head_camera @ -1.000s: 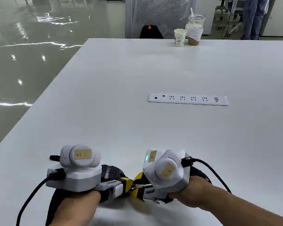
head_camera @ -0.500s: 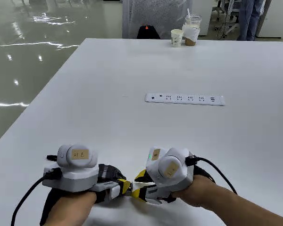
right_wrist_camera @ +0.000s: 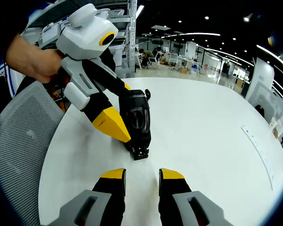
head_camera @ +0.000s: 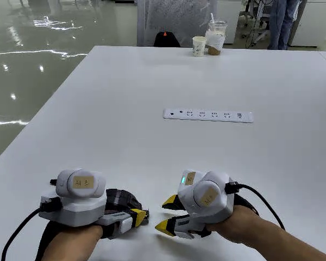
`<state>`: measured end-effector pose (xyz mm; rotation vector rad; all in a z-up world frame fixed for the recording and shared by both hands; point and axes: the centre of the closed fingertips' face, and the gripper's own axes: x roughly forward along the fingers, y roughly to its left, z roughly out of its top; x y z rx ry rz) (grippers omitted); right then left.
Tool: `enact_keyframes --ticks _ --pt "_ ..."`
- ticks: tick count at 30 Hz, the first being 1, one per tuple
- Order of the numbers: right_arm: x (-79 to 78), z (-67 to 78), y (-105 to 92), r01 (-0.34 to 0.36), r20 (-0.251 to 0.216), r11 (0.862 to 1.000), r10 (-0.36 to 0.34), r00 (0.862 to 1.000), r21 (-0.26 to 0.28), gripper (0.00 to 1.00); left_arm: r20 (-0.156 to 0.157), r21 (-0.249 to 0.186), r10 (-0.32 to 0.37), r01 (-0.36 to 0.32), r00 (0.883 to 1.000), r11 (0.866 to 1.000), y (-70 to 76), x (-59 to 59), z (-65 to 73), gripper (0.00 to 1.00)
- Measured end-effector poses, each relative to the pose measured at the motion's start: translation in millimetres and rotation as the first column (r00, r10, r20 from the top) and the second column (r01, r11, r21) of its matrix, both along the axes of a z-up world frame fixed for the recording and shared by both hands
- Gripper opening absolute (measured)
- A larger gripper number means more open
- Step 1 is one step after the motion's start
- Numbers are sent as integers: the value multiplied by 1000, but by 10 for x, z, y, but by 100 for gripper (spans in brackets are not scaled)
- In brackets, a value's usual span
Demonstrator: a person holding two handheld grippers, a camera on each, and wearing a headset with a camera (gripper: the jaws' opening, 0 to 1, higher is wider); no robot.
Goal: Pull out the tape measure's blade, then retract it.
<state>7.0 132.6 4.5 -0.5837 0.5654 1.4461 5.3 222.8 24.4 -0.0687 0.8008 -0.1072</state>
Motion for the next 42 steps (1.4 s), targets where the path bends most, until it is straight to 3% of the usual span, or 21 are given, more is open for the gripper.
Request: enact_keyframes --ticks 21,35,40,42 --pt "-34 147 -369 111 5 993 -111 994 27 34 46 37 -115 114 992 993 -78 -170 95 71" --pt "-63 238 -579 181 3 983 -181 983 43 41 80 16 -149 148 986 989 -64 -268 161 74" --pt "-91 265 -667 202 2 978 -202 979 53 45 103 18 -176 175 979 984 -68 -291 183 75" --pt "-94 278 -696 217 -5 974 -217 976 64 46 97 30 -185 183 978 983 -56 -303 171 76"
